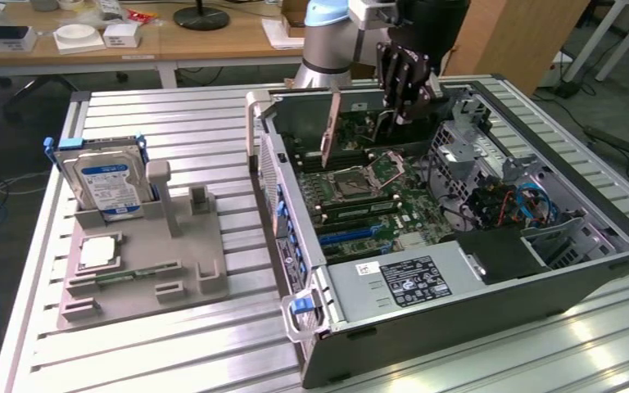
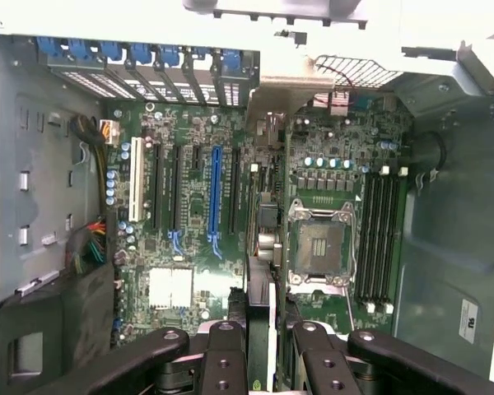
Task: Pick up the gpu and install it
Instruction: 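Insert the gpu into the slot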
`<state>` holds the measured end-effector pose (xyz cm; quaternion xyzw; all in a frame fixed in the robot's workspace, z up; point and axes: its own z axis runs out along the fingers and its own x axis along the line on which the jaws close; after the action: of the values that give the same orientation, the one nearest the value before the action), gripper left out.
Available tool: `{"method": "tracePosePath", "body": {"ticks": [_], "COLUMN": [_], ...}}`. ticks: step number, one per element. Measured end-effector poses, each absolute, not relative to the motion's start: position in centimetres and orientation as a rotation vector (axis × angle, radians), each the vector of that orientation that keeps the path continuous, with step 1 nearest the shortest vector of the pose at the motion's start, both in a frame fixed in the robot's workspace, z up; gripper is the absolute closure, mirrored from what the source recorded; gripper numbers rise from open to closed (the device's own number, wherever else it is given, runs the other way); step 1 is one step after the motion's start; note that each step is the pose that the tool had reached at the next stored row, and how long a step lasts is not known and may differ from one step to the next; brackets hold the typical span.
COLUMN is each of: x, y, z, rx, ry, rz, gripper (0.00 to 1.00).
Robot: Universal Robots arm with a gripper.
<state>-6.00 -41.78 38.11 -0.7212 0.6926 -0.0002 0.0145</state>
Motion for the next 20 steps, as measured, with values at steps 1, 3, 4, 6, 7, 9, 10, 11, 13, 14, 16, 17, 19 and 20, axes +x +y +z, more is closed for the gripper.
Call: {"method": "tracePosePath", "body": {"ticks": [1, 3, 4, 6, 7, 9, 10, 11, 13, 14, 16, 17, 19, 20], "x": [-6.0, -6.0, -6.1, -6.2, -6.2, -6.3, -6.3, -6.6, -6.7, -6.7, -6.7, -6.7, -6.7, -6.7], "y": [-41.8, -41.9, -41.9, -41.9, -41.9, -41.9, -42.0, -42.7, -42.7, -42.9, -43.2, -43.4, -43.4, -43.4], "z": [37.8, 37.7, 37.6, 37.5, 37.5, 37.4, 37.3, 36.5, 36.2, 36.2, 36.1, 36.0, 35.9, 35.9], "rx": [-2.245, -2.243, -2.24, -2.228, -2.222, -2.216, -2.215, -2.207, -2.207, -2.207, -2.207, -2.207, -2.207, -2.207], "ry": [2.156, 2.158, 2.162, 2.173, 2.18, 2.185, 2.187, 2.195, 2.195, 2.195, 2.195, 2.195, 2.195, 2.195], "rz": [-0.001, -0.001, -0.001, -0.001, -0.001, -0.001, -0.001, -0.002, -0.002, -0.002, -0.002, -0.002, -0.002, -0.002], "gripper": [0.73, 0.73, 0.73, 0.73, 0.73, 0.73, 0.73, 0.73, 0.73, 0.73, 0.73, 0.73, 0.73, 0.73]}}
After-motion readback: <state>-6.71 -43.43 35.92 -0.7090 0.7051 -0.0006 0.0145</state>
